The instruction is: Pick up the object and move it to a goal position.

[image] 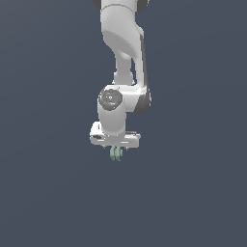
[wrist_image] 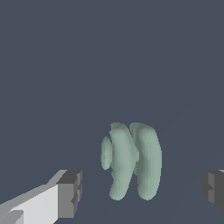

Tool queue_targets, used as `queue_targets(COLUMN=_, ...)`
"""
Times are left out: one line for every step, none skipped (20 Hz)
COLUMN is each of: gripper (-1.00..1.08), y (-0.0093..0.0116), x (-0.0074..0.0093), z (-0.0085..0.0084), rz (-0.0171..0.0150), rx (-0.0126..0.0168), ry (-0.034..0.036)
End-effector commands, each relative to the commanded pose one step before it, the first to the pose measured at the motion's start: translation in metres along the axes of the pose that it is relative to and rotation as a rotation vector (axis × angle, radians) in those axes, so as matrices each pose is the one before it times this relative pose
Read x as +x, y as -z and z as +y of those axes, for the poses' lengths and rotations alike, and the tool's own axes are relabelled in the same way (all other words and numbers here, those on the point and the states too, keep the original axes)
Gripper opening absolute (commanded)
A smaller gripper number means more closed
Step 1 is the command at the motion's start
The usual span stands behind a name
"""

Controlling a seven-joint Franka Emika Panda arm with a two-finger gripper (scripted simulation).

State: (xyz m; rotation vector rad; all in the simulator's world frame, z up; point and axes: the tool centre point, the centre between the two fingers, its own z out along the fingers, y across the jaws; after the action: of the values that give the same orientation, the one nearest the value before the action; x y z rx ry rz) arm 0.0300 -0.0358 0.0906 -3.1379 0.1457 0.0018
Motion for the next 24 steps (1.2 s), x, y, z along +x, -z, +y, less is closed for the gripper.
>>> queue_targets(gripper=1.0, y=-0.00003, x=0.00002, z=0.00005, rz=0.00001, rx=-0.00003, ry=-0.0001)
queue_targets(gripper=1.0, y=-0.00041, x=0.0, z=-0.00001, rz=0.0, rx=0.0, ry=0.0)
queue_targets(gripper=1.0, y=-0.00123, x=-0.00001, z=-0.00002, rz=0.0, rx=0.0, ry=0.0)
queue_targets(gripper=1.0, y=-0.00204, x=-0.00002, z=-0.00004, rz=0.0, rx=0.0, ry=0.0)
queue_targets(gripper=1.0, y=-0.00284, x=-0.00003, z=-0.00005, rz=0.0, rx=0.0, ry=0.0)
queue_targets(gripper=1.0, y=-0.00353, x=-0.00005, z=0.00022, rz=0.00018, rx=-0.00004, ry=-0.00045)
queue_targets(gripper=1.0, y=-0.00443, x=-0.00008, z=-0.00008, rz=0.0, rx=0.0, ry=0.0)
queue_targets(gripper=1.0, y=-0.00503, x=-0.00011, z=0.00031, rz=0.00026, rx=-0.00007, ry=-0.00064)
queue_targets(gripper=1.0, y=-0.00594, x=-0.00014, z=-0.00011, rz=0.0, rx=0.0, ry=0.0)
queue_targets(gripper=1.0, y=-0.006, x=-0.00015, z=0.00029, rz=0.00026, rx=-0.00007, ry=-0.00064)
queue_targets(gripper=1.0, y=-0.00536, x=-0.0001, z=-0.0001, rz=0.0, rx=0.0, ry=0.0)
queue_targets(gripper=1.0, y=-0.0044, x=-0.00003, z=0.0002, rz=0.00018, rx=-0.00005, ry=-0.00045)
queue_targets(gripper=1.0, y=-0.00367, x=0.00005, z=-0.00007, rz=0.0, rx=0.0, ry=0.0)
queue_targets(gripper=1.0, y=-0.00271, x=0.00016, z=0.00023, rz=0.00019, rx=-0.00004, ry=-0.00045)
queue_targets(gripper=1.0, y=-0.00198, x=0.00027, z=-0.00005, rz=0.0, rx=0.0, ry=0.0)
queue_targets(gripper=1.0, y=-0.00113, x=0.00037, z=-0.00004, rz=0.0, rx=0.0, ry=0.0)
queue_targets(gripper=1.0, y=-0.00038, x=0.0004, z=-0.00002, rz=0.0, rx=0.0, ry=0.0)
queue_targets(gripper=1.0, y=-0.00001, x=0.00017, z=-0.00001, rz=0.0, rx=0.0, ry=0.0)
queue_targets(gripper=-1.0, y=0.0, x=0.0, z=0.0, rz=0.0, rx=0.0, ry=0.0)
queue_targets(gripper=-1.0, y=0.0, x=0.0, z=0.0, rz=0.0, rx=0.0, ry=0.0)
queue_targets(gripper=-1.0, y=0.0, x=0.0, z=0.0, rz=0.0, rx=0.0, ry=0.0)
queue_targets(gripper=-1.0, y=0.0, x=0.0, z=0.0, rz=0.0, rx=0.0, ry=0.0)
queue_targets(gripper=-1.0, y=0.0, x=0.0, z=0.0, rz=0.0, rx=0.0, ry=0.0)
queue_targets(gripper=-1.0, y=0.0, x=0.0, z=0.0, rz=0.0, rx=0.0, ry=0.0)
